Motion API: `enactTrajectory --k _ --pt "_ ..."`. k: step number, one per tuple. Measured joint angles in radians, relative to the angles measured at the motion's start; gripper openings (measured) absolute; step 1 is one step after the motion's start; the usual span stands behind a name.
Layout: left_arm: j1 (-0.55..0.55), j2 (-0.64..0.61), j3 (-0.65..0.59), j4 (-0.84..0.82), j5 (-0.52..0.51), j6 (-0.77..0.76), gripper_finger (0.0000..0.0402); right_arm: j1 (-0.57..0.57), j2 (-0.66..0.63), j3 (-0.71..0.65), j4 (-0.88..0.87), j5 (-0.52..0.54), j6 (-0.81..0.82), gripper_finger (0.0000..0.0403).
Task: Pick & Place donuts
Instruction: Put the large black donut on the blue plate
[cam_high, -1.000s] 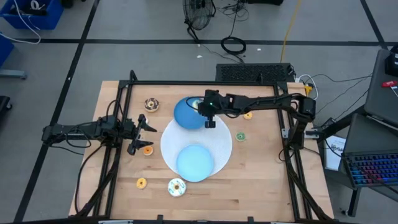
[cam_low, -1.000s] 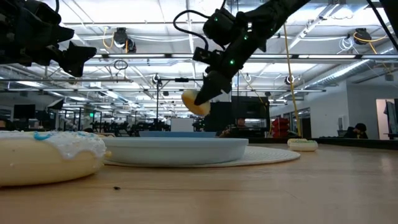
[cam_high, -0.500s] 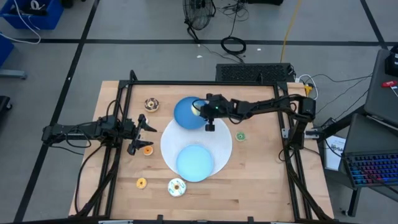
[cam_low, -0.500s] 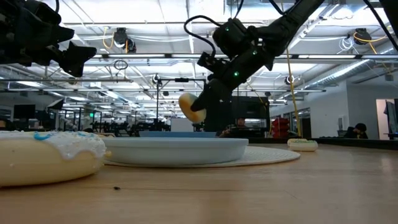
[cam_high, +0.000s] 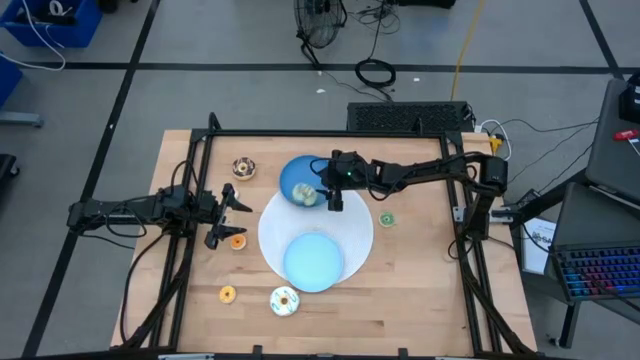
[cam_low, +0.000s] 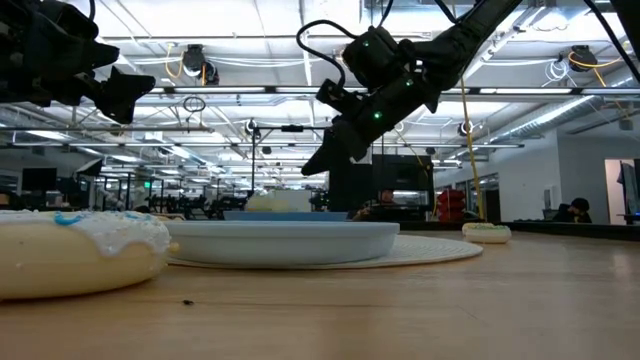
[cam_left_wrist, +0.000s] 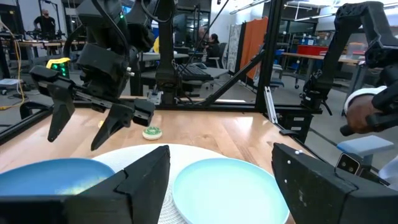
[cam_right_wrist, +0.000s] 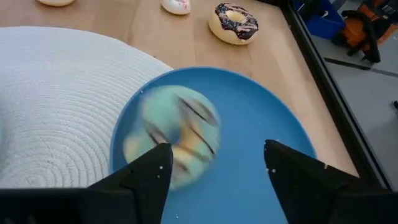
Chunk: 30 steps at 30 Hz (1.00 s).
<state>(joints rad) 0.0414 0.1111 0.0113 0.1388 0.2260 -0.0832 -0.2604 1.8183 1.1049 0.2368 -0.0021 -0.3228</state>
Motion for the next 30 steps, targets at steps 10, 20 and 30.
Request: enactTrajectory --k 10,20,30 --pt "0.0 0.0 0.0 0.0 0.0 0.0 0.0281 0.038 -0.024 0.0 0.071 0.002 0.031 0.0253" --pt "0.0 0.0 0.0 0.0 0.0 0.0 0.0282 0.093 -0.367 0.0 -0.232 0.003 0.197 0.0248" --pt "0.0 0.0 0.0 0.0 0.0 0.0 0.0286 0.099 -0.721 0.001 -0.711 0.001 0.358 0.025"
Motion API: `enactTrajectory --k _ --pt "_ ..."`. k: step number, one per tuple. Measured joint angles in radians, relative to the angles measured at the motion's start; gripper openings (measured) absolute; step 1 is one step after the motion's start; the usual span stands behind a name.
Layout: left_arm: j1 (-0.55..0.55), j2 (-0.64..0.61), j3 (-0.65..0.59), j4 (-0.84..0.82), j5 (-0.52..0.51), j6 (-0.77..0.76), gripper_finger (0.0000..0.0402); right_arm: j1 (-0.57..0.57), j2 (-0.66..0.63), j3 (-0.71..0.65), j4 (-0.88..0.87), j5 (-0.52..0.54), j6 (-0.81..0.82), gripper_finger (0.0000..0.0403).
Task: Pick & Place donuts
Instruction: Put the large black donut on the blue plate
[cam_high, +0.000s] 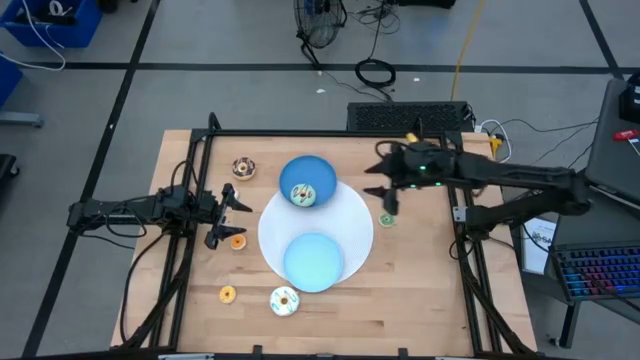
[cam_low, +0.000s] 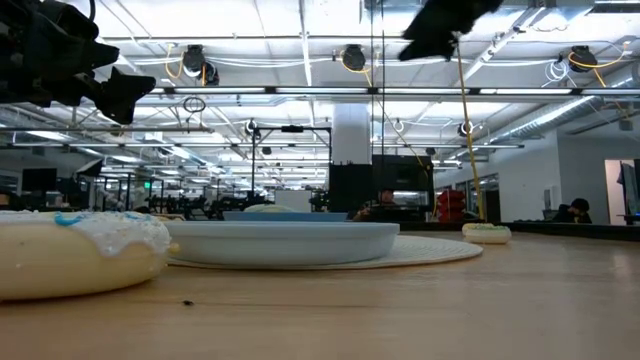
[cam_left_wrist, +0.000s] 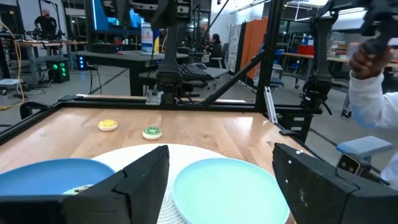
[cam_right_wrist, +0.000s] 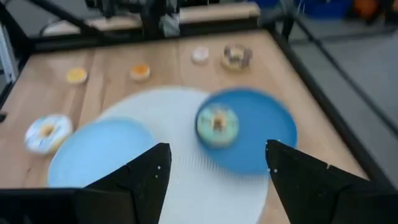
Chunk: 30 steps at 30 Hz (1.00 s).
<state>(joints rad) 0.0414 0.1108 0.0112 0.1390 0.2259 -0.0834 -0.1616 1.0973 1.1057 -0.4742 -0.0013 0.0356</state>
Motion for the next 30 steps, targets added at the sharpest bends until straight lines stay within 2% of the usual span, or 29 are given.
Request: enactTrajectory --k 4,10,16,24,30 --pt "0.0 0.0 0.0 0.0 0.0 0.0 0.0283 0.0 -0.086 -0.001 -0.127 0.0 0.047 0.0247" --pt "0.0 0.0 0.0 0.0 0.0 0.0 0.0274 0.0 -0.19 -0.117 -0.114 -0.001 0.084 0.0251" --pt "0.0 0.0 0.0 0.038 -0.014 0.001 0.0279 0.0 -0.304 -0.296 0.009 -0.009 0.117 0.0248" --pt "0.0 0.0 0.0 0.061 -0.024 0.018 0.0283 0.0 -0.487 -0.512 0.269 -0.179 0.075 0.0251" --pt "0.0 0.0 0.0 0.07 -0.027 -0.028 0.0282 0.0 -0.594 -0.599 0.335 -0.213 0.093 0.0247"
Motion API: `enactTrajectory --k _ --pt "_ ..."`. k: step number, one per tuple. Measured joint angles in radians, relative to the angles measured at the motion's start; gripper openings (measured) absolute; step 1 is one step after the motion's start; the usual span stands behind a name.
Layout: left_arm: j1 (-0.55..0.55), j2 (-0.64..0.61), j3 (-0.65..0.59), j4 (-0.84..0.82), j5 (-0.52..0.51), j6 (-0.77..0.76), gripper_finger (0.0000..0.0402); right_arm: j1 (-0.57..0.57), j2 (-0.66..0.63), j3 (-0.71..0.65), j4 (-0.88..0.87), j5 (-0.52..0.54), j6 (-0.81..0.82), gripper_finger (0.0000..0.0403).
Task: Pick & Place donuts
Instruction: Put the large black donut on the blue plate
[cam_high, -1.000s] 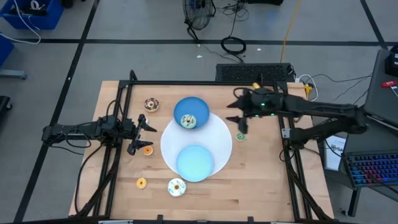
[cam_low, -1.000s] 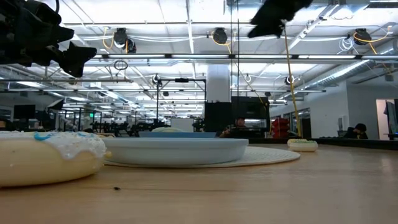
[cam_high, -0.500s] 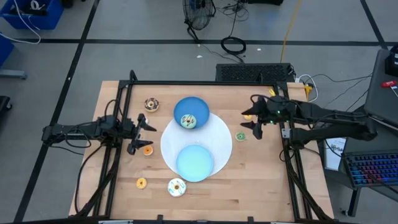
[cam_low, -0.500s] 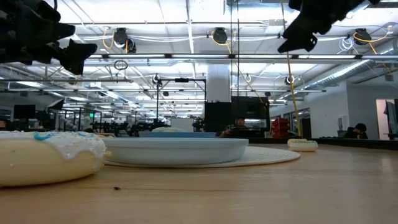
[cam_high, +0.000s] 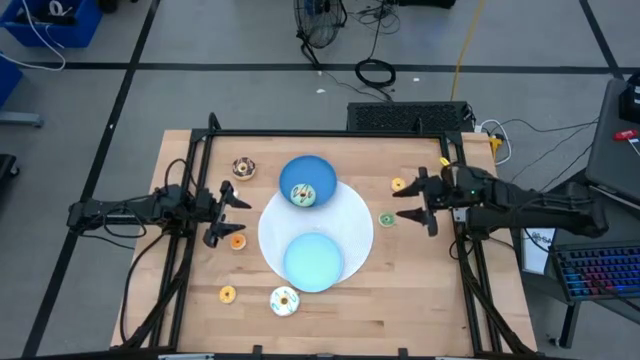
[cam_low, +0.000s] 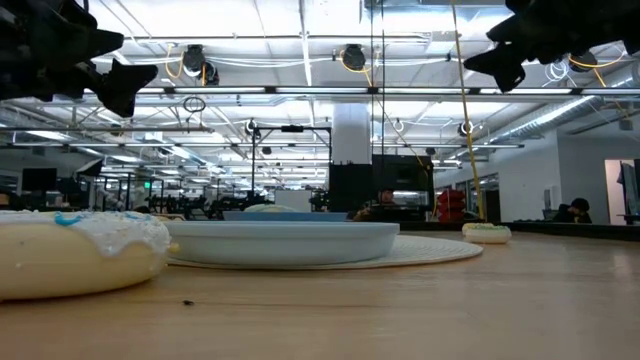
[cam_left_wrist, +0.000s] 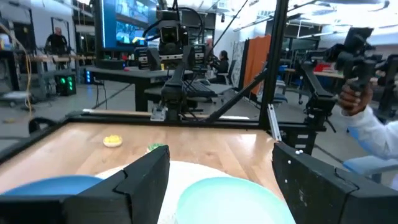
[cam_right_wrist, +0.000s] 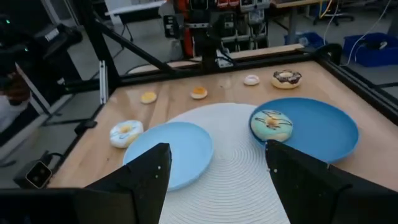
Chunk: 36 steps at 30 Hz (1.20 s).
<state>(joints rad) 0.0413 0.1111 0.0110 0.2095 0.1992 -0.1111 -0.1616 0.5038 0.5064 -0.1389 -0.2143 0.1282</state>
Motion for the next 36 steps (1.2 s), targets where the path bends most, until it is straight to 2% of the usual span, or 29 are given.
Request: enactTrajectory --k 4,11,17,23,33,36 --pt "0.0 0.0 0.0 0.024 -0.002 -0.023 0.0277 0.0 -0.048 -0.022 -0.03 -0.004 0.018 0.0249" --pt "0.0 0.0 0.0 0.025 -0.017 -0.055 0.0275 0.0 -0.163 -0.092 0.064 -0.153 -0.04 0.0248" --pt "0.0 0.0 0.0 0.026 -0.155 -0.083 0.0277 0.0 -0.246 -0.13 0.059 -0.153 -0.063 0.0249" --pt "0.0 0.0 0.0 0.02 -0.244 -0.083 0.0285 0.0 -0.303 -0.181 0.0 -0.158 -0.024 0.025" --pt "0.0 0.0 0.0 -0.003 -0.296 -0.102 0.0274 -0.002 -0.489 -0.199 -0.025 -0.129 -0.051 0.0249" --pt "0.0 0.0 0.0 -0.003 -0.3 -0.102 0.0275 -0.002 -0.494 -0.198 -0.065 -0.123 -0.053 0.0249"
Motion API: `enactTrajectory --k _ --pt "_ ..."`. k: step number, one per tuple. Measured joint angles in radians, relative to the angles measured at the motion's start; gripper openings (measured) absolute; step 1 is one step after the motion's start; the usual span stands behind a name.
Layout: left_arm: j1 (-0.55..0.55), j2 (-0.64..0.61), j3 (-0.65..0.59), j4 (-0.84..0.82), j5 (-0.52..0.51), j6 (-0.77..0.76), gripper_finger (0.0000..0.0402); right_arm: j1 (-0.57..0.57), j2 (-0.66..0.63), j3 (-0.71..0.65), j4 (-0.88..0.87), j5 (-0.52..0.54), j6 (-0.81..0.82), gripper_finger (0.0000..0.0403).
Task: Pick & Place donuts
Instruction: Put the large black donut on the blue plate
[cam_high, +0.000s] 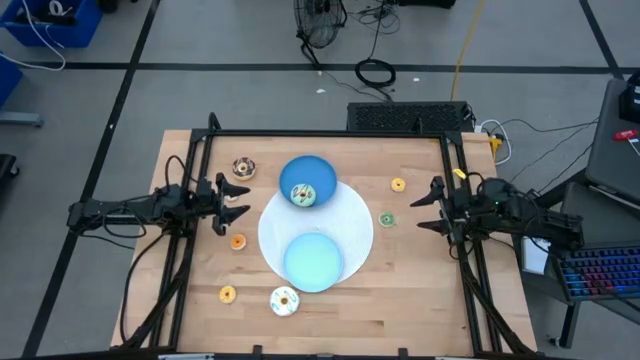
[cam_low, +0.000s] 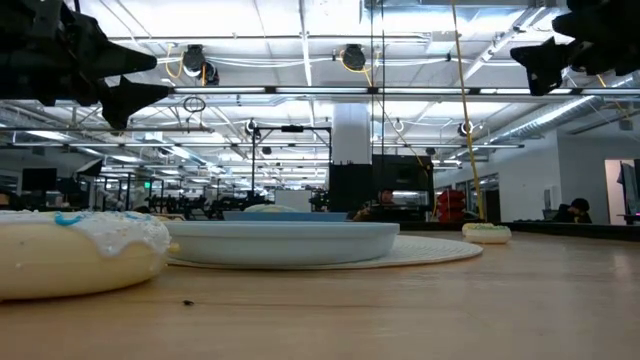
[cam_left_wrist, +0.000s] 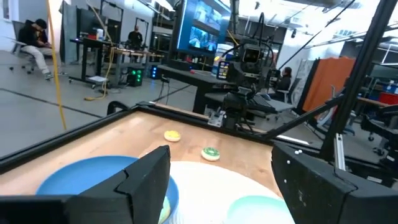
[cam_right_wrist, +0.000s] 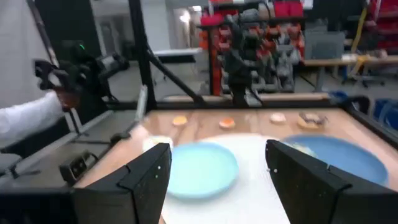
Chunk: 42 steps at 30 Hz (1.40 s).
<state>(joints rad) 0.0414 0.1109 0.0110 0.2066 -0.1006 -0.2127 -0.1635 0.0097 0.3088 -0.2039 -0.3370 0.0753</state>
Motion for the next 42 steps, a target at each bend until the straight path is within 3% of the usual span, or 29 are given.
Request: enactTrajectory --k 3,8,17,22,27,34,42 --pt "0.0 0.0 0.0 -0.001 -0.004 -0.026 0.028 0.0 0.008 -0.003 0.015 0.06 -0.001 0.0249" --pt "0.0 0.0 0.0 0.0 -0.017 -0.075 0.0283 0.0 0.005 -0.081 0.11 0.256 0.008 0.0249" --pt "0.0 0.0 0.0 -0.004 -0.013 -0.079 0.0283 0.0 0.007 -0.272 0.505 0.265 -0.074 0.025" --pt "0.0 0.0 0.0 -0.033 -0.071 -0.082 0.0282 0.0 0.018 -0.289 0.474 0.262 -0.224 0.0249" --pt "0.007 0.019 0.006 -0.093 -0.167 -0.163 0.0282 0.0 0.038 -0.29 0.465 0.259 -0.247 0.0249" --pt "0.091 0.238 0.182 -0.434 -0.29 -0.3 0.0282 0.0 0.04 -0.291 0.465 0.259 -0.243 0.0249" --pt "0.279 0.639 0.477 -0.761 -0.27 -0.431 0.0282 0.0 0.041 -0.292 0.465 0.259 -0.243 0.0249"
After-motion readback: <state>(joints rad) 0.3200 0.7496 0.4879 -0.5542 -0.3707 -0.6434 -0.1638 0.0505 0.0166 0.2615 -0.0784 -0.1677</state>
